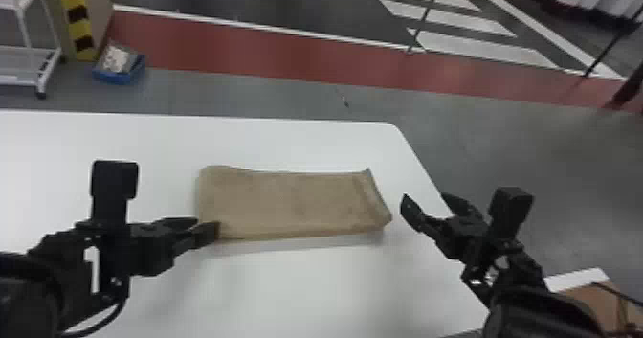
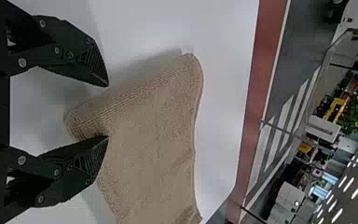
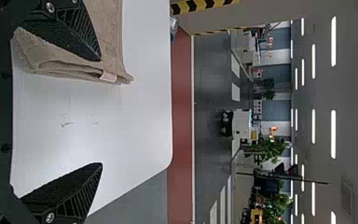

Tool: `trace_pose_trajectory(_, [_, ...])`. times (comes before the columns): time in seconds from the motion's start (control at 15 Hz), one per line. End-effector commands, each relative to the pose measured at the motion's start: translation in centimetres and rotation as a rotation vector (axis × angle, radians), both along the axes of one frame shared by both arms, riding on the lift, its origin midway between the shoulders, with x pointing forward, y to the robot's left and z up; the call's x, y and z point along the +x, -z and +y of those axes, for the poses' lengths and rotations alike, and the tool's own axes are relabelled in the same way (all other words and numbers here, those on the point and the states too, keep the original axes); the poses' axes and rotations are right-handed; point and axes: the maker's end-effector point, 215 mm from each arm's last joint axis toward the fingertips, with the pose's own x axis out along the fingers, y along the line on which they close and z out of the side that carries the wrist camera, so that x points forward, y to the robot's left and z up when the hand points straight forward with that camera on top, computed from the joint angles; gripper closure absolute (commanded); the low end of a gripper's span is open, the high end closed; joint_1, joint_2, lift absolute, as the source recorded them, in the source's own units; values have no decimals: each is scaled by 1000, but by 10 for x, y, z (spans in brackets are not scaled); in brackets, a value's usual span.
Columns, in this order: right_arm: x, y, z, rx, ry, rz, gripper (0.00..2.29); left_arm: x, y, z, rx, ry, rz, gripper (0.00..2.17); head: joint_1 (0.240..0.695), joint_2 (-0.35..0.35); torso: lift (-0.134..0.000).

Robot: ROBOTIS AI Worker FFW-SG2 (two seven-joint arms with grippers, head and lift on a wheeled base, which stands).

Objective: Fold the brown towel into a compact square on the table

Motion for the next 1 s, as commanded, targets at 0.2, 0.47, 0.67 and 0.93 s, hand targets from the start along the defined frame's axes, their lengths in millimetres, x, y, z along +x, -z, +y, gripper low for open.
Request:
trace_pose_trajectory(0.2, [0, -2, -1, 6, 1, -8, 90, -4, -7, -2, 13, 2, -15, 1885, 695, -350, -124])
trace_pose_trajectory(0.47, [1, -2, 2, 8, -5, -9, 90, -15, -22, 17, 0, -24, -21, 1889, 695, -350, -124])
trace_pose_trajectory(0.67, [5, -1, 11, 15, -18, -4, 90, -30, -20, 55, 16, -78, 29, 1885, 695, -350, -124])
trace_pose_trajectory(0.93, [10, 1, 22, 21, -37, -2, 90, -30, -19, 108, 35, -164, 24, 1885, 695, -350, -124])
